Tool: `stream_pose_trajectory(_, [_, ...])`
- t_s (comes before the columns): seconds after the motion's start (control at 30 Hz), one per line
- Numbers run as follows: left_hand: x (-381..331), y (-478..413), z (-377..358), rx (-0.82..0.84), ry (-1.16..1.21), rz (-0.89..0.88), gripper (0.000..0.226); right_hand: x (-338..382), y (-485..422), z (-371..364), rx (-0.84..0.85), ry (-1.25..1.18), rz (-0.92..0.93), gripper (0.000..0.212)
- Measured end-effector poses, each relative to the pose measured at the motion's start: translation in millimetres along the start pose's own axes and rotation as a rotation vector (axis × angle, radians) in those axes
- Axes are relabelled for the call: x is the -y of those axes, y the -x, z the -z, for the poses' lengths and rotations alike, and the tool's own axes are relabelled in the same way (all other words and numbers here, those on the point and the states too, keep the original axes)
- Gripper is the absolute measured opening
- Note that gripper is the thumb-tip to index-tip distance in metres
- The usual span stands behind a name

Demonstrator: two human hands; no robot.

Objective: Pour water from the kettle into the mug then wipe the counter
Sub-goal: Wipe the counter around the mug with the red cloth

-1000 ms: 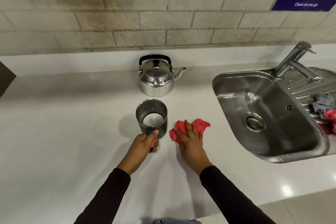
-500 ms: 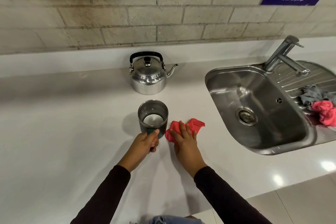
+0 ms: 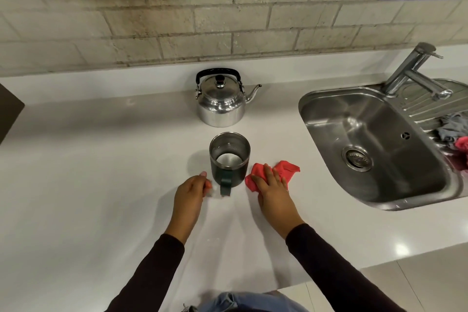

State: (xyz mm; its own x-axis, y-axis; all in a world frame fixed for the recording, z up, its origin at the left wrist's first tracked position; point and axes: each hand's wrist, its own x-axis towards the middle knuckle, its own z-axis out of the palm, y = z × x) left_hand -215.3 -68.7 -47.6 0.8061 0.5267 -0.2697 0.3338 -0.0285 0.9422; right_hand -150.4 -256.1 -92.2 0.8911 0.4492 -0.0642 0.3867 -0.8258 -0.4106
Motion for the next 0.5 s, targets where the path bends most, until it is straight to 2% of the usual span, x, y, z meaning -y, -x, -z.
stream_pose_trajectory(0.07, [-1,5,4,0.006,0.017,-0.001,0.043,1,6,4,0.039,0.032,0.012,0.054])
stream_pose_trajectory(0.13, [-2,12,0,0.116,0.006,0.004,0.044,0,15,11,0.037,-0.012,0.036,0.046])
stream_pose_trajectory(0.23, [-3,28,-18,0.272,-0.002,0.006,0.044,-2,29,31,-0.06,-0.307,0.018,0.032])
stream_pose_trajectory(0.33, [-5,40,-42,0.372,0.002,-0.013,0.047,-13,31,54,-0.116,-0.658,-0.157,0.032])
stream_pose_trajectory(0.4, [-8,40,-62,0.399,-0.009,-0.017,0.047,-26,21,71,-0.123,-0.859,-0.242,0.032])
stream_pose_trajectory(0.5, [-15,37,-94,0.37,0.017,-0.002,0.044,-49,-4,96,-0.148,-0.998,-0.319,0.029])
